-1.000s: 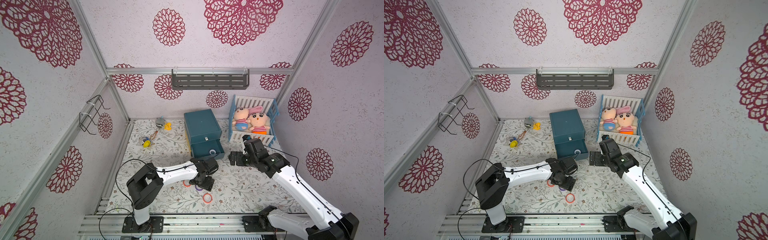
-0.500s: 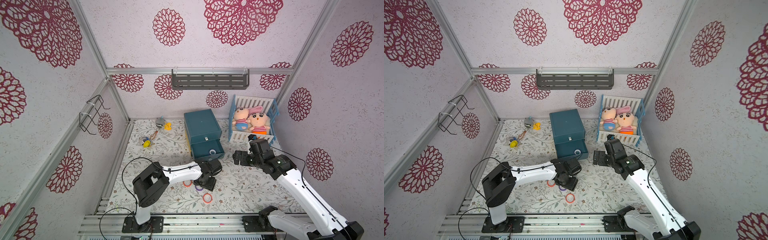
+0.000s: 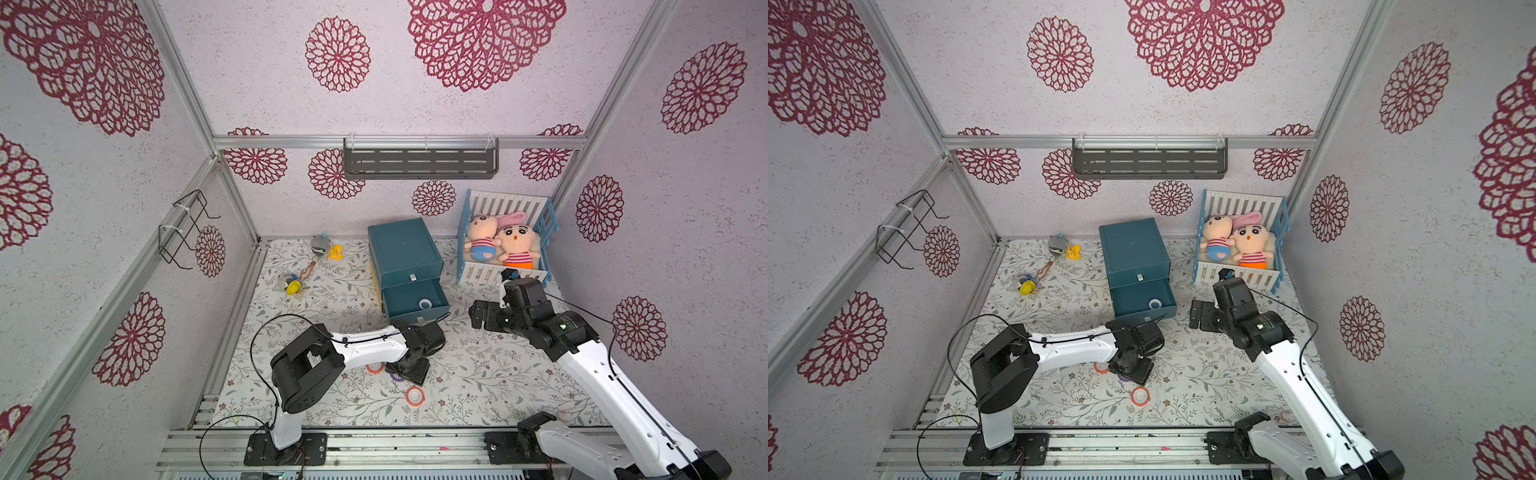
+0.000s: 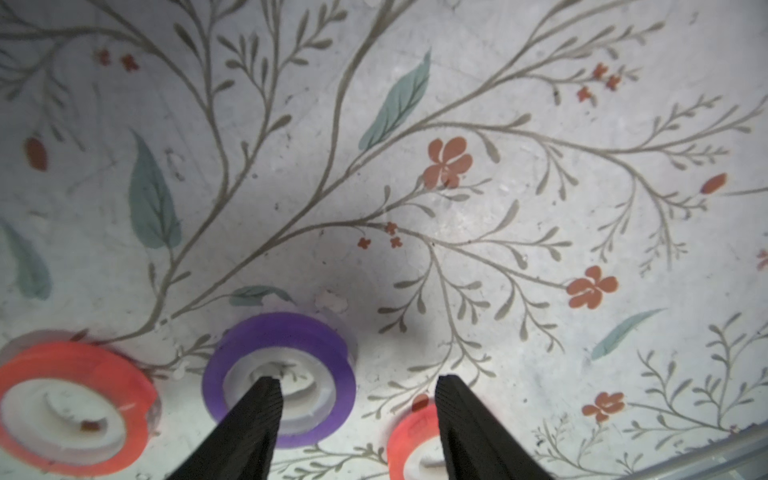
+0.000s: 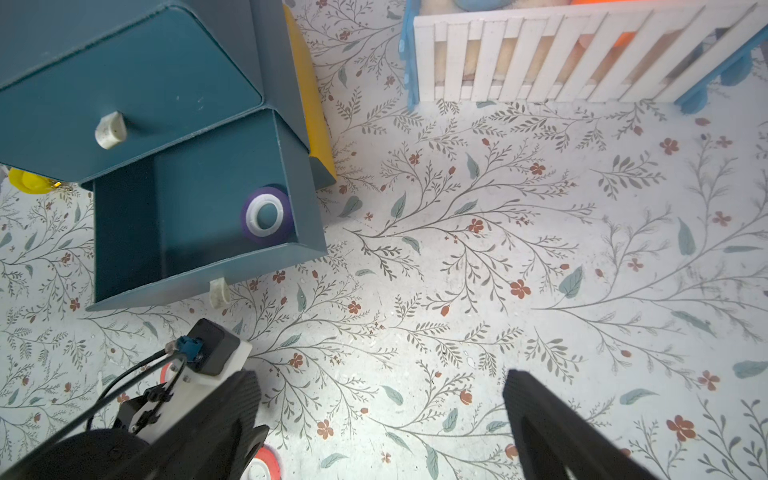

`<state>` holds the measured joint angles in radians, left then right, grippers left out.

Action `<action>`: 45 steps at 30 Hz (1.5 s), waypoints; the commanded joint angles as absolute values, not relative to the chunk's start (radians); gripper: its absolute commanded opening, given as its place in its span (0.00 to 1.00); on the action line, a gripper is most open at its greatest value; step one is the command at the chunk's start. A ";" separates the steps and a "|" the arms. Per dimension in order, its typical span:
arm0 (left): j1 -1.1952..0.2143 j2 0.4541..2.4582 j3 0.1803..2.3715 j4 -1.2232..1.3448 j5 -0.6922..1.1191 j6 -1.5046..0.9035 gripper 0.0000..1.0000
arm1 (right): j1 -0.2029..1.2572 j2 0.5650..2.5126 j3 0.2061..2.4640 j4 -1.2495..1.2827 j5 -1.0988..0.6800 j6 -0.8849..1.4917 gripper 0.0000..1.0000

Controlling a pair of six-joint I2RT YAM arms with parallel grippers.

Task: Place the transparent tape into the drawer according to color
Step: Pick up the tape at the center of the board.

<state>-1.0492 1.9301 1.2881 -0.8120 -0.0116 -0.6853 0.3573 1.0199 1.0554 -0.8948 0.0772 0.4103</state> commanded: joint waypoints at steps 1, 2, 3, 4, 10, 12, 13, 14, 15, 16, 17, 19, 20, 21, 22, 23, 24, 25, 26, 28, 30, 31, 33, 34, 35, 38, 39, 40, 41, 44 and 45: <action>-1.062 1.952 1.303 -0.835 -0.015 -0.691 0.62 | 0.347 0.999 1.062 -0.885 0.072 0.394 0.99; -1.062 1.954 1.306 -0.840 -0.017 -0.692 0.61 | 0.343 0.998 1.062 -0.884 0.073 0.394 0.99; -1.062 1.954 1.310 -0.843 -0.015 -0.691 0.60 | 0.341 0.996 1.062 -0.885 0.072 0.393 0.99; -1.062 1.953 1.311 -0.845 -0.015 -0.691 0.58 | 0.341 0.995 1.062 -0.882 0.072 0.393 0.99; -1.062 2.000 1.322 -0.857 -0.018 -0.688 0.46 | 0.331 0.992 1.057 -0.877 0.064 0.390 0.98; -1.062 2.003 1.326 -0.861 -0.017 -0.688 0.43 | 0.328 0.991 1.051 -0.876 0.061 0.388 0.99; -1.062 2.003 1.324 -0.861 -0.016 -0.689 0.42 | 0.326 0.989 1.047 -0.874 0.056 0.388 0.98; -1.062 2.005 1.322 -0.861 -0.013 -0.690 0.41 | 0.325 0.989 1.042 -0.871 0.048 0.388 0.98; -1.062 2.006 1.320 -0.857 -0.007 -0.691 0.40 | 0.323 0.986 1.033 -0.866 0.040 0.388 0.98; -1.062 2.006 1.319 -0.856 -0.004 -0.692 0.39 | 0.323 0.988 1.026 -0.862 0.033 0.391 0.98; -1.062 2.008 1.318 -0.856 0.000 -0.693 0.38 | 0.321 0.985 1.018 -0.857 0.027 0.393 0.98; -1.062 2.010 1.316 -0.856 0.003 -0.695 0.35 | 0.321 0.981 1.002 -0.849 0.016 0.396 0.98; -1.062 2.009 1.316 -0.857 0.002 -0.695 0.33 | 0.320 0.982 0.995 -0.845 0.013 0.395 0.98; -1.062 2.011 1.317 -0.859 0.003 -0.695 0.33 | 0.320 0.979 0.990 -0.842 0.010 0.397 0.98; -1.062 2.011 1.316 -0.860 0.003 -0.695 0.31 | 0.318 0.979 0.987 -0.839 0.006 0.397 0.98; -1.062 2.012 1.317 -0.862 0.003 -0.695 0.29 | 0.319 0.978 0.983 -0.837 0.002 0.397 0.98; -1.062 2.013 1.317 -0.862 0.005 -0.695 0.29 | 0.317 0.979 0.980 -0.835 0.000 0.397 0.99; -1.062 2.014 1.317 -0.864 0.004 -0.696 0.28 | 0.317 0.979 0.979 -0.834 0.000 0.397 0.99; -1.062 2.014 1.315 -0.864 0.005 -0.695 0.27 | 0.315 0.980 0.978 -0.833 -0.002 0.396 0.99; -1.062 2.014 1.313 -0.866 0.005 -0.696 0.24 | 0.314 0.980 0.974 -0.832 -0.009 0.394 0.99; -1.062 2.013 1.312 -0.867 0.006 -0.695 0.19 | 0.311 0.983 0.971 -0.828 -0.018 0.394 0.99; -1.062 2.013 1.312 -0.866 0.006 -0.696 0.17 | 0.311 0.983 0.970 -0.826 -0.023 0.393 0.99; -1.062 2.012 1.312 -0.867 0.006 -0.695 0.10 | 0.309 0.985 0.966 -0.824 -0.029 0.391 0.99; -1.062 2.011 1.311 -0.867 0.005 -0.696 0.08 | 0.308 0.986 0.965 -0.822 -0.031 0.391 0.99; -1.062 2.010 1.310 -0.868 0.004 -0.697 0.05 | 0.307 0.988 0.966 -0.820 -0.034 0.390 0.99; -1.062 2.006 1.311 -0.869 0.002 -0.699 0.00 | 0.304 0.989 0.966 -0.818 -0.040 0.389 0.99; -1.062 2.004 1.309 -0.870 0.000 -0.698 0.00 | 0.305 0.989 0.966 -0.816 -0.040 0.388 0.99; -1.062 2.003 1.309 -0.871 -0.001 -0.700 0.00 | 0.304 0.988 0.966 -0.816 -0.041 0.387 0.99; -1.062 2.002 1.309 -0.872 -0.004 -0.700 0.00 | 0.303 0.990 0.963 -0.815 -0.041 0.388 0.99; -1.062 1.996 1.313 -0.880 -0.013 -0.701 0.00 | 0.300 0.990 0.961 -0.812 -0.041 0.386 0.99; -1.062 1.993 1.316 -0.885 -0.017 -0.700 0.00 | 0.299 0.990 0.959 -0.810 -0.044 0.386 0.99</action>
<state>-1.0512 1.9751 1.3243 -0.8604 -0.0124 -0.6930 0.3092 1.0019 0.9611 -0.8455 -0.0322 0.4030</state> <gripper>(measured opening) 0.198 0.988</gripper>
